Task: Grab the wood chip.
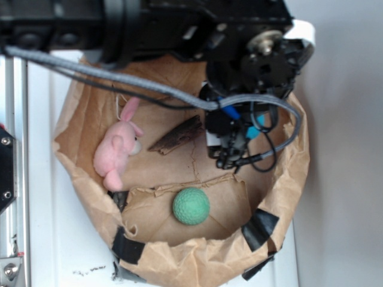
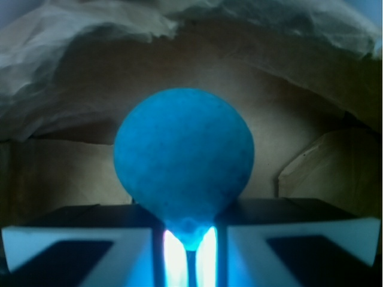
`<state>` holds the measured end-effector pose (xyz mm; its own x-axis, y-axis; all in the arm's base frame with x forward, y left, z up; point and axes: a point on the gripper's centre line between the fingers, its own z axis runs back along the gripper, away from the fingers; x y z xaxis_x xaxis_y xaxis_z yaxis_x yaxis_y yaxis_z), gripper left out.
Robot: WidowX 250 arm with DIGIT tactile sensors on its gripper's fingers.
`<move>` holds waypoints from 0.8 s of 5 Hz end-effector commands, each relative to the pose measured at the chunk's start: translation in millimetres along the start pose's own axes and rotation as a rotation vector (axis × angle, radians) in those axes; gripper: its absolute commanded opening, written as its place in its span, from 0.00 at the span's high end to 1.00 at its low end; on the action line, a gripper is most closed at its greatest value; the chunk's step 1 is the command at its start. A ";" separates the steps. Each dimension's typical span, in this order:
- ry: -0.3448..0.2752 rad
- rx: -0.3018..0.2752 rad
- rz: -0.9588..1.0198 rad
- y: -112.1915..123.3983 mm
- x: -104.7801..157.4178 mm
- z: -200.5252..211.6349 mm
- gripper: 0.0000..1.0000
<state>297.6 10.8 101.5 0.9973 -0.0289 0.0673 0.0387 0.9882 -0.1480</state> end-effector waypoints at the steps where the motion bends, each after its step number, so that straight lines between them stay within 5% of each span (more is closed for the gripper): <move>1: -0.075 0.010 -0.002 4.5 -7.9 28.0 1.00; 2: -0.057 0.059 0.016 3.1 -10.9 20.6 0.00; 4: -0.053 0.106 0.040 10.3 -29.2 1.7 0.00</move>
<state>264.4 21.6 82.0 0.9985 0.0255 0.0487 -0.0230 0.9984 -0.0519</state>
